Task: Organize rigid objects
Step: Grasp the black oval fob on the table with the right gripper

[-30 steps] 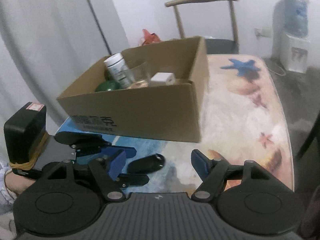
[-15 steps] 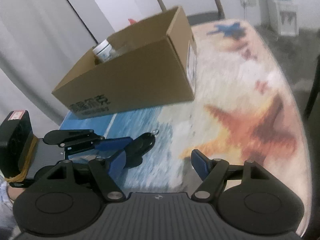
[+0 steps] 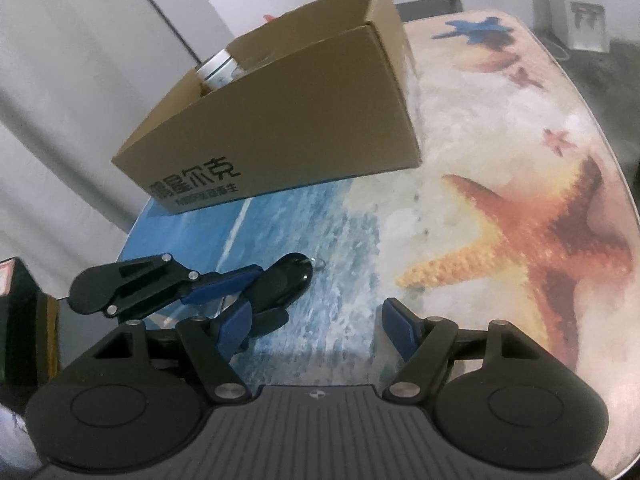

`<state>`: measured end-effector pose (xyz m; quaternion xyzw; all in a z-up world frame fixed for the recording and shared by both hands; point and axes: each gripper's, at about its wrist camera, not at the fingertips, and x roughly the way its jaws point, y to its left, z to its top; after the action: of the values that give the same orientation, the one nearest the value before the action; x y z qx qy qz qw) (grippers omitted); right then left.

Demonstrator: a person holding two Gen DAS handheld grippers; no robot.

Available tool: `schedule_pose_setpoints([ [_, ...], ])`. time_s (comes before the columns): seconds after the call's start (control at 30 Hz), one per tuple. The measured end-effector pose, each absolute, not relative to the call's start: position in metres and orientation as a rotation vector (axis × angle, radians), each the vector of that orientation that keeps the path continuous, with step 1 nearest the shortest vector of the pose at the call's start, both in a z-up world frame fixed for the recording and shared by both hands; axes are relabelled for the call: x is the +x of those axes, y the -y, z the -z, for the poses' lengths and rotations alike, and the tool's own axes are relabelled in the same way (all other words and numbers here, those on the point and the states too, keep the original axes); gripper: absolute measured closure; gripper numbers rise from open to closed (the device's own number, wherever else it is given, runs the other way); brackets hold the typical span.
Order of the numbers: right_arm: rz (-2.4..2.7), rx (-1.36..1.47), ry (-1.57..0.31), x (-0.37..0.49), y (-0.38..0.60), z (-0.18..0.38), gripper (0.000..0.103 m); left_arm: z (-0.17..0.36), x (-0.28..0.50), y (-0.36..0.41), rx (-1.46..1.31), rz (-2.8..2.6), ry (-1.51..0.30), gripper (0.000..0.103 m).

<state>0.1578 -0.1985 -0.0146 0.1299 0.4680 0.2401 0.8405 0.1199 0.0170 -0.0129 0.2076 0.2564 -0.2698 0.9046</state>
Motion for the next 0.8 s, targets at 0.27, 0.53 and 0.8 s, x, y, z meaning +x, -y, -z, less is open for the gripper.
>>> schedule_pose_setpoints([
  [0.27, -0.564, 0.325, -0.983, 0.169, 0.198, 0.021, 0.028, 0.015, 0.119, -0.021, 0.394, 0.567, -0.499, 0.074],
  [0.53, -0.625, 0.574, -1.030, 0.187, 0.214, 0.035, 0.028, 0.020, 0.168, -0.084, -0.275, 0.663, -0.697, 0.074],
  [0.8, -0.666, 0.767, -1.112, 0.198, 0.219, 0.051, 0.039, 0.025, 0.173, -0.090, -0.406, 0.724, -0.663, 0.074],
])
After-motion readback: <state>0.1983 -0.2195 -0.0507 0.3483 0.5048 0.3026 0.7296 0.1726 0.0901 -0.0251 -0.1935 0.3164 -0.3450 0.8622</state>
